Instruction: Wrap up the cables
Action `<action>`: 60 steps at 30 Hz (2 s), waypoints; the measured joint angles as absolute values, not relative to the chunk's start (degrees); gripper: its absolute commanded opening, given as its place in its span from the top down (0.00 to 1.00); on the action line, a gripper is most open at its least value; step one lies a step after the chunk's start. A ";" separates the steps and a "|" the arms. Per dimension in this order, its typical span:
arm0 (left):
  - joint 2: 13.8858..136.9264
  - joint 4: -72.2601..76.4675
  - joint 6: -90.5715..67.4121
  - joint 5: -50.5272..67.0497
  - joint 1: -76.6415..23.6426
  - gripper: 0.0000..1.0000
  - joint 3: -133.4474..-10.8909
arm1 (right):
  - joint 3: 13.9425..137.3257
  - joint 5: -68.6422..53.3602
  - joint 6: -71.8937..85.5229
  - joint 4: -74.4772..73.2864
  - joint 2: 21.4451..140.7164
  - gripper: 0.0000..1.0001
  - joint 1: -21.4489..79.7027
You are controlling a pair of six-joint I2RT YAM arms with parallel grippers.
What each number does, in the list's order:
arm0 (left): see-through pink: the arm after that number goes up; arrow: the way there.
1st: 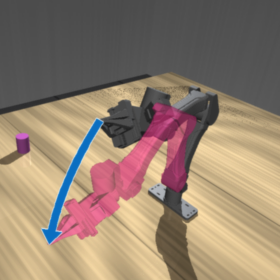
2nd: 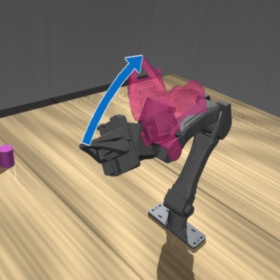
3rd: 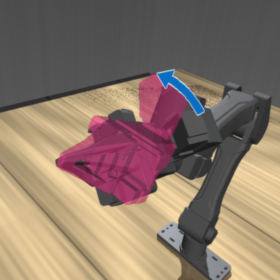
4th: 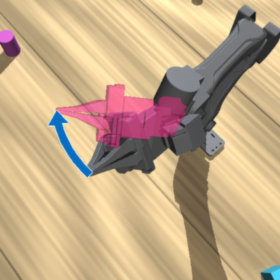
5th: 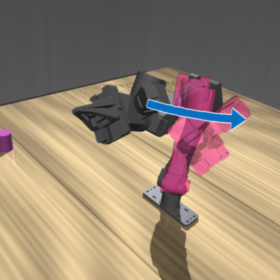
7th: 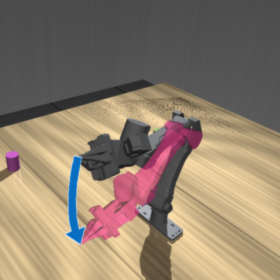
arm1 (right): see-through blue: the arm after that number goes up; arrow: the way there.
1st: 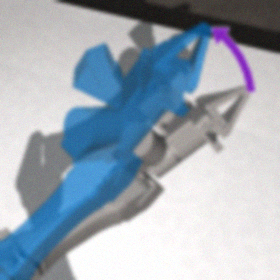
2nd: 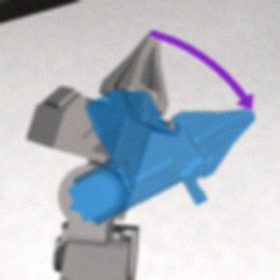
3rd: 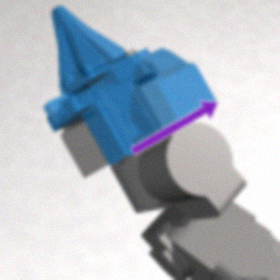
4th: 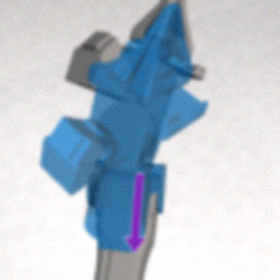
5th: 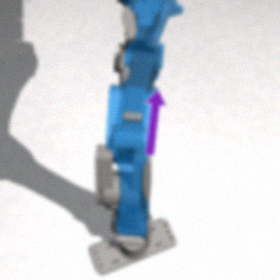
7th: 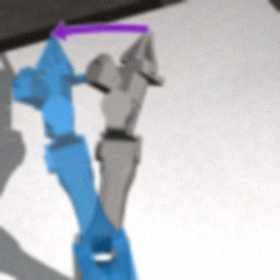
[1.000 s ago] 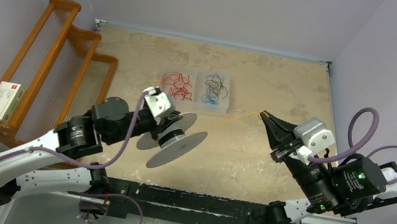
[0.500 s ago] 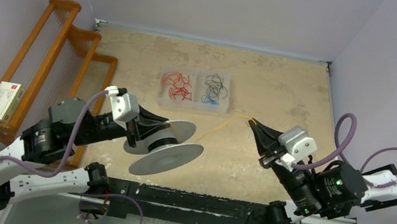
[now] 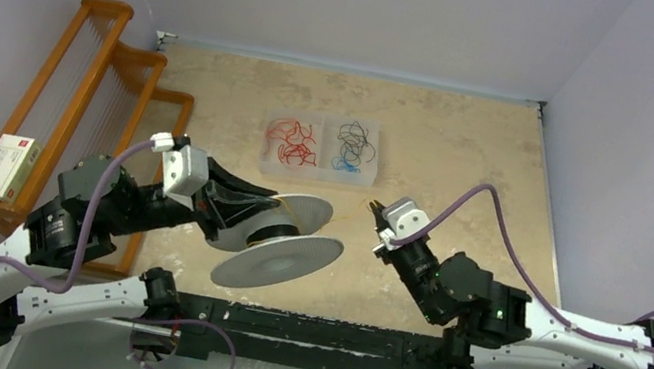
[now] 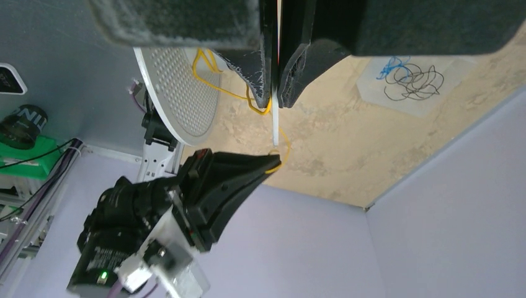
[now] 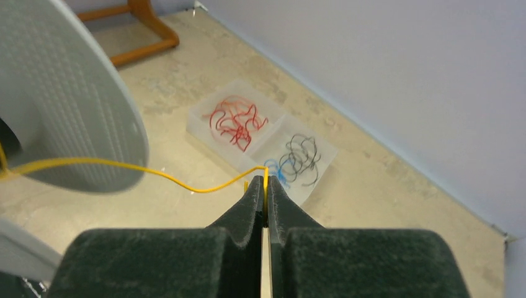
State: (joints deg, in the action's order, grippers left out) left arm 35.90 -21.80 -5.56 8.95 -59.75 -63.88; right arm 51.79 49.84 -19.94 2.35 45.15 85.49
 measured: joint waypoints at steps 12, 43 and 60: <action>35.92 -17.56 -5.10 -2.17 -59.75 1.00 -64.99 | 30.33 48.31 2.81 4.84 35.24 1.00 79.94; 65.30 1.96 -0.21 -39.57 -59.77 1.00 -64.58 | 25.78 19.75 10.76 51.24 75.00 1.00 77.19; 68.10 -1.43 1.10 -41.52 -61.21 1.00 -62.35 | 43.68 23.46 -0.30 28.34 64.23 1.00 76.79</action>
State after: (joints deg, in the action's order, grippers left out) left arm 68.10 -1.43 1.10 -41.52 -61.21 -62.35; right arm 43.68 23.46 -0.30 28.34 64.23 76.79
